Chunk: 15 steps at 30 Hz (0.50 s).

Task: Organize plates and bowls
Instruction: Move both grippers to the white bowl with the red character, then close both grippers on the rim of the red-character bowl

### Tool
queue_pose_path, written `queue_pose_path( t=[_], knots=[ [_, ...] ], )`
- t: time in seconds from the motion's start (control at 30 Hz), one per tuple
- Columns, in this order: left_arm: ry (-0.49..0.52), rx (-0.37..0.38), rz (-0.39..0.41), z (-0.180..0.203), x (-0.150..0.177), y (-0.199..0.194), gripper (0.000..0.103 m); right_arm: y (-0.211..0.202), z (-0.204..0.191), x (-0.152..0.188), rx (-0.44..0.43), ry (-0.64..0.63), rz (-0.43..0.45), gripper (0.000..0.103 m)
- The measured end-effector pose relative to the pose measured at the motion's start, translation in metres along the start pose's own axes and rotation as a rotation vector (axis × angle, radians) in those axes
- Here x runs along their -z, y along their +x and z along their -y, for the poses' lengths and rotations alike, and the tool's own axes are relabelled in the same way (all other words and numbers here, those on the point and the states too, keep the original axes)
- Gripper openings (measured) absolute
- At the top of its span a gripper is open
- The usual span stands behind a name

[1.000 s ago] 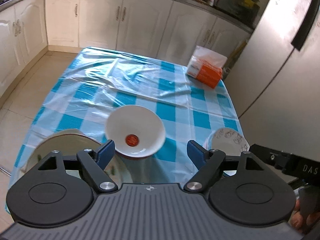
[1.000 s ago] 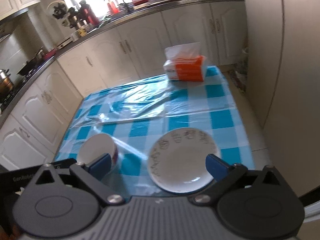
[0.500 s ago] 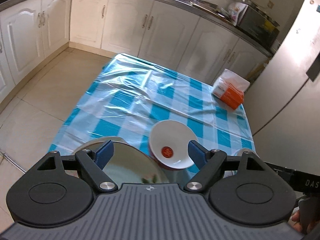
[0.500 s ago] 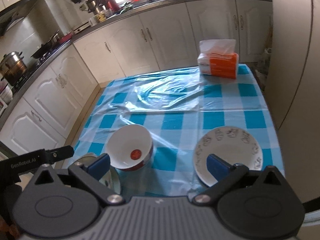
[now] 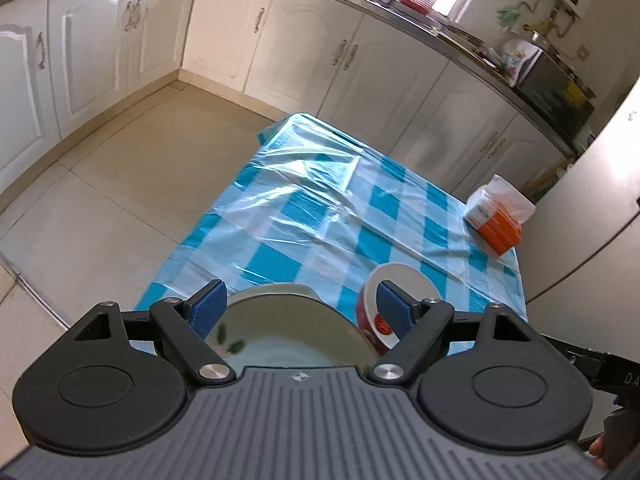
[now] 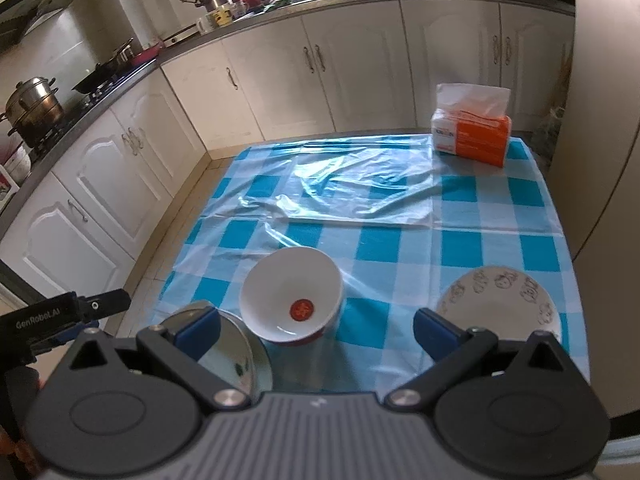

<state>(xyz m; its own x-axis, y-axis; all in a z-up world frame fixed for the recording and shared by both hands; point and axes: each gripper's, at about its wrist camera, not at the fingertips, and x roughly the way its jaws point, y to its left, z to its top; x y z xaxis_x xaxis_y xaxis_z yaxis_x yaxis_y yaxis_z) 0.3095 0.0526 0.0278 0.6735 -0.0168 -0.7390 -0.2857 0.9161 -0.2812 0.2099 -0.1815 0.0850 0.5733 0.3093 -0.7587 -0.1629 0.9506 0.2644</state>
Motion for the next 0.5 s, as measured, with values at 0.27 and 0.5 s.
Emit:
queue_pose_path(
  t=[0.27, 0.5],
  knots=[
    [-0.015, 0.021, -0.015, -0.009, -0.004, 0.007, 0.101, 0.015, -0.02, -0.005, -0.027, -0.023, -0.011, 0.102],
    [0.006, 0.029, -0.036, -0.011, -0.001, 0.01, 0.101, 0.027, -0.019, 0.001, -0.03, -0.014, -0.035, 0.102]
  ],
)
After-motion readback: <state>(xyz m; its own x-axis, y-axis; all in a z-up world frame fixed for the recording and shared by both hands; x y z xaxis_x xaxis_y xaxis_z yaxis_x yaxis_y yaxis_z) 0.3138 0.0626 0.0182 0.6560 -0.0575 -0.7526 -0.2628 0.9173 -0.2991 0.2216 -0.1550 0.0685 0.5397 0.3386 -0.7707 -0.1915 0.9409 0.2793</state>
